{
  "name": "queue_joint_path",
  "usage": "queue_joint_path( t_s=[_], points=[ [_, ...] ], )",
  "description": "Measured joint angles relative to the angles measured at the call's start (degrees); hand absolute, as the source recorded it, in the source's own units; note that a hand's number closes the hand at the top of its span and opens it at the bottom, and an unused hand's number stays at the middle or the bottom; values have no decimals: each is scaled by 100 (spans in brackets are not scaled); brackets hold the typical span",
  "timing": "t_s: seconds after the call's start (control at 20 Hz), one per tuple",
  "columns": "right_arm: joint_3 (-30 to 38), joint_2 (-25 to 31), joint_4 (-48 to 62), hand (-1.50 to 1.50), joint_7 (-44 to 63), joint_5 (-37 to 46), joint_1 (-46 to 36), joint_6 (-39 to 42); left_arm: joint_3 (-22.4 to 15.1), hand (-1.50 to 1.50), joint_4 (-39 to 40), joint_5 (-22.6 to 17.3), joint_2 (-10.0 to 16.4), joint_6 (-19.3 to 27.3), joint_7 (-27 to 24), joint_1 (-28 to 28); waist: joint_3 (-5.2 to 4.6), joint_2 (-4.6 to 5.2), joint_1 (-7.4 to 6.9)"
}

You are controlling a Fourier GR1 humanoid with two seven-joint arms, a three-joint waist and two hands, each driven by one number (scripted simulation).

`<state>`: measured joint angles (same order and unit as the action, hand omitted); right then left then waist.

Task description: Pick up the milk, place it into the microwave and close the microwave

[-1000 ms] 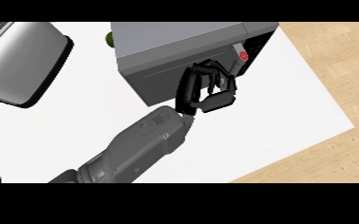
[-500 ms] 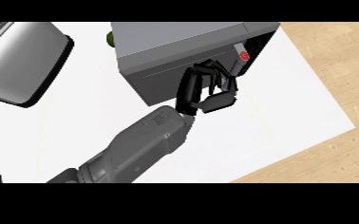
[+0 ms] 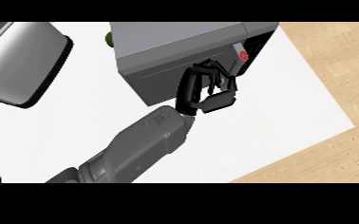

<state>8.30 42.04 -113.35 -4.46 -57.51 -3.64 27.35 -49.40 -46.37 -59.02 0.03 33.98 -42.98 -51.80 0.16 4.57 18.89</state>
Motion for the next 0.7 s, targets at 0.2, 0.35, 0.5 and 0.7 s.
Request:
queue_joint_path(
  t_s=[0.2,0.35,0.5,0.7],
  points=[
    [41,89,33,-150,47,-61,-48,57,-28,150,14,-57,-1,-10,-66,-18,-1,9,-2],
    [47,140,51,-150,76,-138,-78,124,-62,150,38,-95,2,-29,-106,-35,0,10,-4],
    [49,165,45,-150,81,-239,-105,206,-195,150,163,-44,15,-9,-66,-119,14,-3,24],
    [9,176,13,-150,90,-413,-139,326,-356,150,302,16,-6,81,0,-221,23,-24,-13]
  ],
)
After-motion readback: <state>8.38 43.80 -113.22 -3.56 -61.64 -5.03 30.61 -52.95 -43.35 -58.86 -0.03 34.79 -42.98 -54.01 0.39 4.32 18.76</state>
